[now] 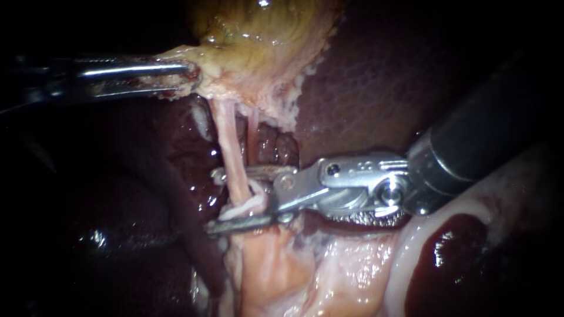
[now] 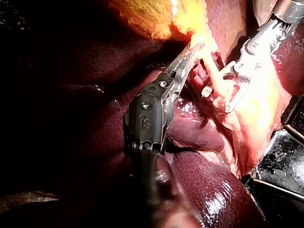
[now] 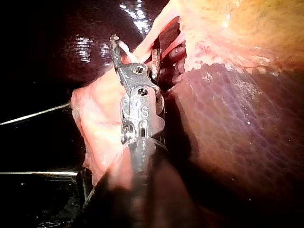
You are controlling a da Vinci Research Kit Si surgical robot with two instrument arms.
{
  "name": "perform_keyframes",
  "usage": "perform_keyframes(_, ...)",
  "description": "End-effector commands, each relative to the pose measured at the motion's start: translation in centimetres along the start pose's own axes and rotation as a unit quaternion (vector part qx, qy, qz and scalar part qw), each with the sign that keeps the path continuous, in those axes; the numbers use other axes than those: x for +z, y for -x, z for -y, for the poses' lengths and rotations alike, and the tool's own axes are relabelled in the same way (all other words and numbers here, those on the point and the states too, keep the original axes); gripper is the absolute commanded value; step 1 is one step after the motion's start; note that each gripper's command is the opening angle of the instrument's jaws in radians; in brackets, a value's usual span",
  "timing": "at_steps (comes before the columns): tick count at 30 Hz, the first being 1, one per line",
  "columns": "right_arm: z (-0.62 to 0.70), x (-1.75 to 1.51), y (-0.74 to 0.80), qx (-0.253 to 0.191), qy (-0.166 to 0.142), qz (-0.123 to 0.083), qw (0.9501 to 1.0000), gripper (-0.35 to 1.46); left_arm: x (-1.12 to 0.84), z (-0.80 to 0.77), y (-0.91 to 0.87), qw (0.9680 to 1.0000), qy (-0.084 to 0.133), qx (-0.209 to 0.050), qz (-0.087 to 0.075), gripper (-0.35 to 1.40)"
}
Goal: Clipping first clip left tube
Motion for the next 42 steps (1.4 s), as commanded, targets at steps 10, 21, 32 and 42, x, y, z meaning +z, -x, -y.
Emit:
perform_keyframes(10, 0.25, 0.08, -0.15, 0.001, -0.017, -0.011, 0.9998, 0.5, 0.0, 0.0, 0.0, 1.0, 0.0, 0.0, 0.0, -0.35)
perform_keyframes(21, 0.42, 0.09, -0.24, 0.001, -0.027, -0.012, 0.9996, 0.48, 0.0, 0.0, 0.0, 1.0, 0.0, 0.0, 0.0, -0.35)
perform_keyframes(32, 0.43, 0.09, -0.21, -0.001, -0.027, -0.012, 0.9996, 0.38, 0.0, 0.0, 0.0, 1.0, 0.0, 0.0, 0.0, -0.35)
perform_keyframes(42, 0.45, 0.08, -0.17, 0.001, -0.03, -0.011, 0.9995, 0.21, 0.0, 0.0, 0.0, 1.0, 0.0, 0.0, 0.0, -0.35)
